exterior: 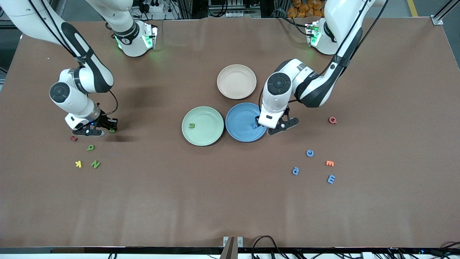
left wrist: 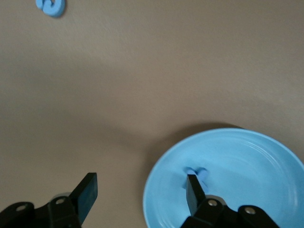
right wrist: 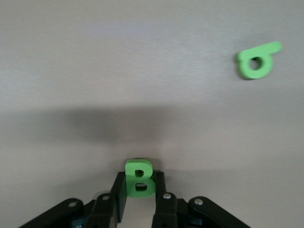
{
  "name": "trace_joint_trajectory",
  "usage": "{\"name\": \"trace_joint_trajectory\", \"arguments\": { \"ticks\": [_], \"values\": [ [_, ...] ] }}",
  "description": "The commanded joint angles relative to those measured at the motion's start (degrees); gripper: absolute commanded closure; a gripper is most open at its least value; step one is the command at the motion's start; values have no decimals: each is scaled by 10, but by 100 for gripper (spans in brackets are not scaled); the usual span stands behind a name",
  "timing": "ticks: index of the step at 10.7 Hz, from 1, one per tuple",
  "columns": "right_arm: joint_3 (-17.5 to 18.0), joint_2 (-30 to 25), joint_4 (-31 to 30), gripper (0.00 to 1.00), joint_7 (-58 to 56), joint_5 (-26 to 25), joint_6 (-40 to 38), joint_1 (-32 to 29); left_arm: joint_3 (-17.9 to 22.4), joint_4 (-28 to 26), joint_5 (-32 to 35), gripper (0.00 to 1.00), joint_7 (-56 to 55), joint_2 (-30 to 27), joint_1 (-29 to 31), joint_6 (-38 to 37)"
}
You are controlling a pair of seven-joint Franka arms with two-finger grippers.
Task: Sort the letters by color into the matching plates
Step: 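Release the x on the blue plate while the right gripper grasps the green B, then place the green B on the green plate while the left gripper reaches the blue c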
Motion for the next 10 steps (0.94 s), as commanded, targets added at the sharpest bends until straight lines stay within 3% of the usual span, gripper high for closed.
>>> {"name": "trace_joint_trajectory", "arguments": {
  "ticks": [1,5,8,10],
  "values": [
    [5,-11,4,87,96,-8,-9,55,-2,-4,23,16,71,-10,31,-18],
    [51,-39,6,87,215,2,-47,115,-4,-11,46,17,172,-14,80,-18],
    [66,-63,13,87,232,104,-59,184,-3,-11,47,17,221,-15,94,-14],
    [63,-74,49,87,256,176,-115,249,-5,-11,64,16,230,-15,108,-11]
  ]
}}
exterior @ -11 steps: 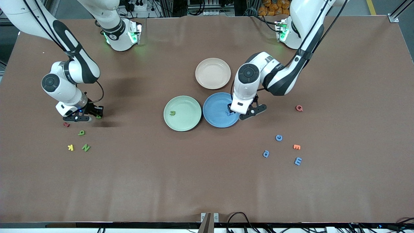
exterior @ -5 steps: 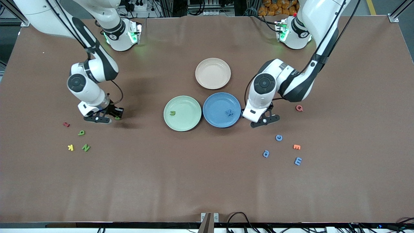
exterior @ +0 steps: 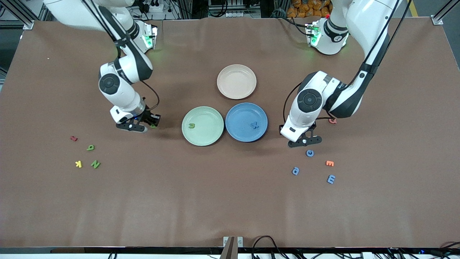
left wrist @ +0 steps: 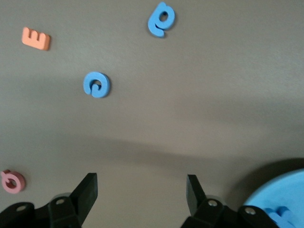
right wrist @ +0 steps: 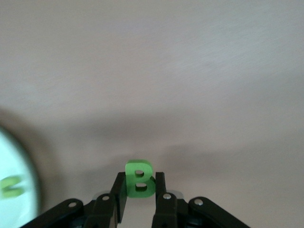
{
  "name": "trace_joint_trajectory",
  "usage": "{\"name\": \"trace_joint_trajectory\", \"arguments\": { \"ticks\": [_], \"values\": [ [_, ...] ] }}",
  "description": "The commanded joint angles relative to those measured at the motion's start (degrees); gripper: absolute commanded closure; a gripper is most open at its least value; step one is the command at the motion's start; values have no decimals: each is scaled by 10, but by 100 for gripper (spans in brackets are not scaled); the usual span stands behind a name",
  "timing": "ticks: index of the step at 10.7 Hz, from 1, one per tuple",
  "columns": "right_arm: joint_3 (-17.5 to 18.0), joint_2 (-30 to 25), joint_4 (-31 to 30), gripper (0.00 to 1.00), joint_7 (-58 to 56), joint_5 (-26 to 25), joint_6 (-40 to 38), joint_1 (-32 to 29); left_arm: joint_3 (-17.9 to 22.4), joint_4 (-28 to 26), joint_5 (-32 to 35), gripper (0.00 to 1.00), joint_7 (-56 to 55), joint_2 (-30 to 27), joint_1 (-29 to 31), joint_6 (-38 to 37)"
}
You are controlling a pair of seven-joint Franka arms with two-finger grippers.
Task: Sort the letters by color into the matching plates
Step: 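Place the green B on the green plate while the left gripper reaches the blue c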
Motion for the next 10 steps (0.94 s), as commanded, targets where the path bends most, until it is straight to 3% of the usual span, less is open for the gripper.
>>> {"name": "trace_joint_trajectory", "arguments": {
  "ticks": [1,5,10],
  "values": [
    [-4,-26,50,87,63,79,-77,89,-5,-10,29,16,16,-14,16,9],
    [-5,32,126,87,178,79,-81,160,-8,-25,34,15,97,-9,69,56],
    [-7,125,208,87,244,63,-83,183,-7,-38,34,14,189,10,116,133]
  ]
}}
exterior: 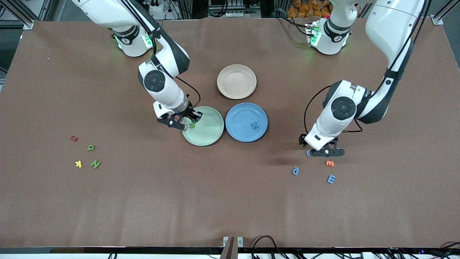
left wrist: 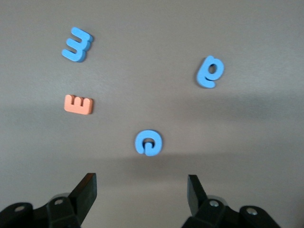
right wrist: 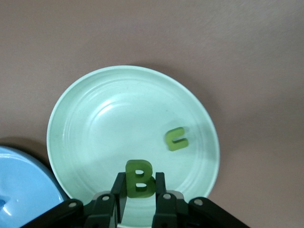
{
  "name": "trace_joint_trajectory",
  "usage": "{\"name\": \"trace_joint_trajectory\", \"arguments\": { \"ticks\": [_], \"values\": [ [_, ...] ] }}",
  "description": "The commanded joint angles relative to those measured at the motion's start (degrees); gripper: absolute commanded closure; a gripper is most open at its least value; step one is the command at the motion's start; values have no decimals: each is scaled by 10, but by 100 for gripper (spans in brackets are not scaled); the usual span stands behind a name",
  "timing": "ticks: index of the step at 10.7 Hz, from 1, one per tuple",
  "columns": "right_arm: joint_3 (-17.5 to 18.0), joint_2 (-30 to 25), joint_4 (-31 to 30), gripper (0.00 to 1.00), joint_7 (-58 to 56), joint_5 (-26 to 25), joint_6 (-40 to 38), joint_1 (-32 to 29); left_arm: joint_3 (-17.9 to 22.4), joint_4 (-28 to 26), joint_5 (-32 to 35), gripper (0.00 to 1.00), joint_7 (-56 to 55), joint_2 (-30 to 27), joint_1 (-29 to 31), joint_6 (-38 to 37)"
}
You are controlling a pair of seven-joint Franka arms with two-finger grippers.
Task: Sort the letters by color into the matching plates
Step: 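Place the green B on the green plate while the left gripper reaches the blue c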
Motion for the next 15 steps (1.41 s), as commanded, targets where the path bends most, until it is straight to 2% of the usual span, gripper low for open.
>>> {"name": "trace_joint_trajectory", "arguments": {
  "ticks": [1,2,3,5,8,12,15],
  "values": [
    [-6,48,43,87,25,-10,-9,11,-7,-6,15,14,33,18,23,48],
    [-6,50,44,65,26,-10,-9,11,-7,-6,15,14,34,23,25,53],
    [-6,50,44,1,44,-13,-8,11,-7,-6,15,14,43,28,26,58],
    [-6,49,44,0,75,-76,-13,10,-6,-6,15,17,58,42,26,74],
    [-15,41,42,0,31,-92,-41,-14,-5,-3,19,21,60,56,23,78],
    [-22,33,41,0,-72,-108,-49,-106,-3,4,44,32,61,82,26,92],
    [-25,36,44,0,-129,-133,-48,-191,-2,14,44,33,64,91,26,92]
  ]
}}
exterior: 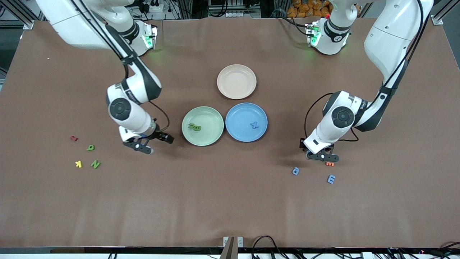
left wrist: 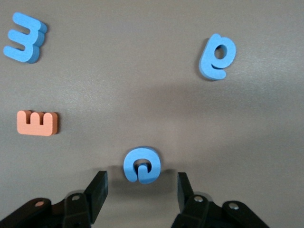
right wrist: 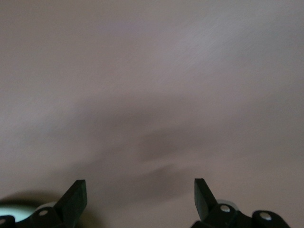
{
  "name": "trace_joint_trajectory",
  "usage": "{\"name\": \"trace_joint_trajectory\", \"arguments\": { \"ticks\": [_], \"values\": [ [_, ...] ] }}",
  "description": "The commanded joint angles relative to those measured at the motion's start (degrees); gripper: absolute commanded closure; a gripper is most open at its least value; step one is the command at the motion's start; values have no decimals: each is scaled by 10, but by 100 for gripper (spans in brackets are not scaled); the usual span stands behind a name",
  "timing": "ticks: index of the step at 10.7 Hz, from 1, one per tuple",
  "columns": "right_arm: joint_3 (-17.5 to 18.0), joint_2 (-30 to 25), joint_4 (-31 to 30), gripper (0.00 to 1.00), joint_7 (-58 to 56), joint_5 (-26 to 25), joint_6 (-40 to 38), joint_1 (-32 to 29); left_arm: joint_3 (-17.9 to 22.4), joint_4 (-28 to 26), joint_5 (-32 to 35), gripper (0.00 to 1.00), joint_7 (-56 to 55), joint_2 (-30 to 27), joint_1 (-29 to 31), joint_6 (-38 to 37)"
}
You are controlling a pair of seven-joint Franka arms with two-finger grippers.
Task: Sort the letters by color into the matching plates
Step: 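Grasp the blue c with the left gripper while the right gripper grasps the green N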
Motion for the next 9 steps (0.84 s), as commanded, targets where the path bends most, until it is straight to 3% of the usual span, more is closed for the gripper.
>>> {"name": "trace_joint_trajectory", "arguments": {
  "ticks": [1,6,9],
  "values": [
    [1,0,10,0,-53,-18,-8,-77,-2,17,15,35,9,17,5,6],
    [-2,30,43,0,-135,-55,-7,-190,-3,30,18,40,13,25,11,6],
    [-21,70,89,0,-142,-79,-6,-211,-3,33,18,46,13,28,11,6]
  ]
}}
